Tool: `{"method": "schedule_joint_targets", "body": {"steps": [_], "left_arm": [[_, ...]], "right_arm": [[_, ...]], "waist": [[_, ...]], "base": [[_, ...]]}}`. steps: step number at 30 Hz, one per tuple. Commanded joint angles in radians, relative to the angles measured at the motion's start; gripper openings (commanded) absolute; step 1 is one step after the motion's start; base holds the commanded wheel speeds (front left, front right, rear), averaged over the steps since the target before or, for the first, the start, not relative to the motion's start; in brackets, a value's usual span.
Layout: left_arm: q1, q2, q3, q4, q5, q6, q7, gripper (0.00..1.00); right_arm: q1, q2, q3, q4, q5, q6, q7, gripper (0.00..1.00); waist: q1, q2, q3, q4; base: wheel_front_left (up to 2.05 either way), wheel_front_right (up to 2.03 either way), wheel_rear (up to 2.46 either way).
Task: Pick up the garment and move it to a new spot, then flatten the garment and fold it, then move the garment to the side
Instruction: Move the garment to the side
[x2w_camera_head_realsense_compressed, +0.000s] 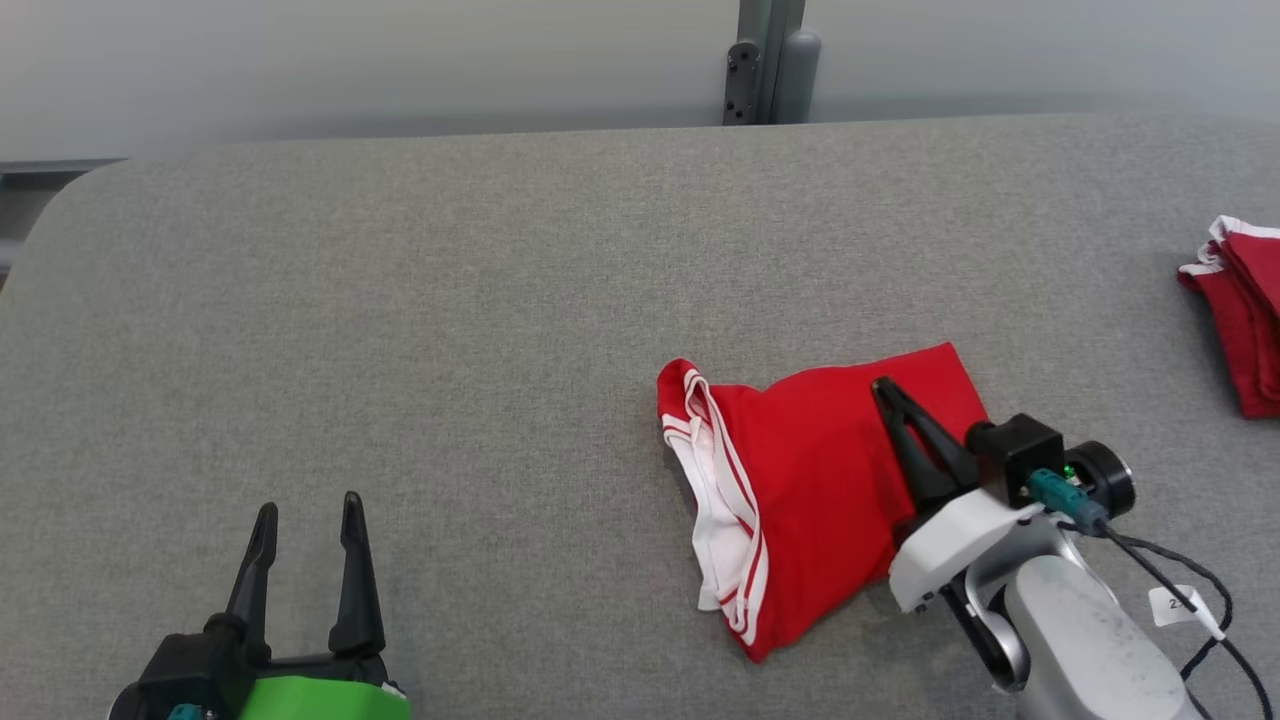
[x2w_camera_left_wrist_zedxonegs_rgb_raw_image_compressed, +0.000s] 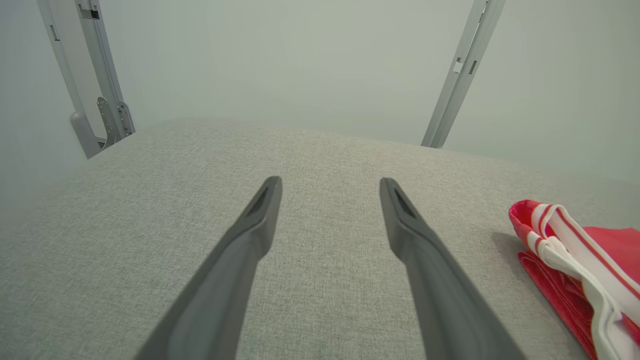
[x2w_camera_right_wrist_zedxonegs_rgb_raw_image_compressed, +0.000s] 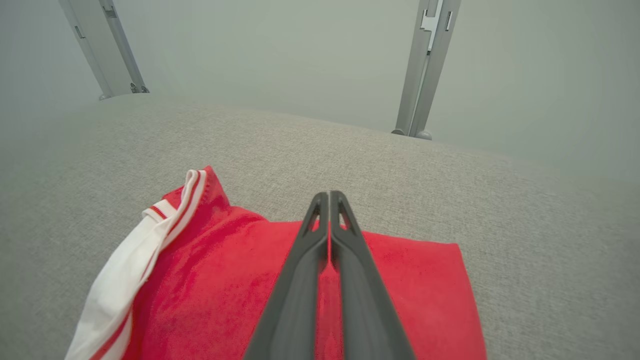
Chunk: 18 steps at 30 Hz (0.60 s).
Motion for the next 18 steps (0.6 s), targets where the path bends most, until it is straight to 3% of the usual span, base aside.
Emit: {"method": "schedule_joint_targets", "body": {"steps": [1,18], "left_arm": [[-0.020,0.001,0.000,0.002,-0.009,0.001,0.000,1.00],[-0.059,0.001,-0.009,0.034,-0.022,0.014,0.000,1.00]], "right_arm": [[-0.014,0.012,0.022,0.012,-0.005,0.000,-0.003,0.00],[-0.002,0.074,0.254,0.062,0.007,0.000,-0.004,0.00]], "waist": [[0.0000,0.0000,0.049,0.042],[0.0000,0.0000,0.077,0.077]], "base": [[0.00,0.00,0.00],[0.00,0.00,0.00]]}}
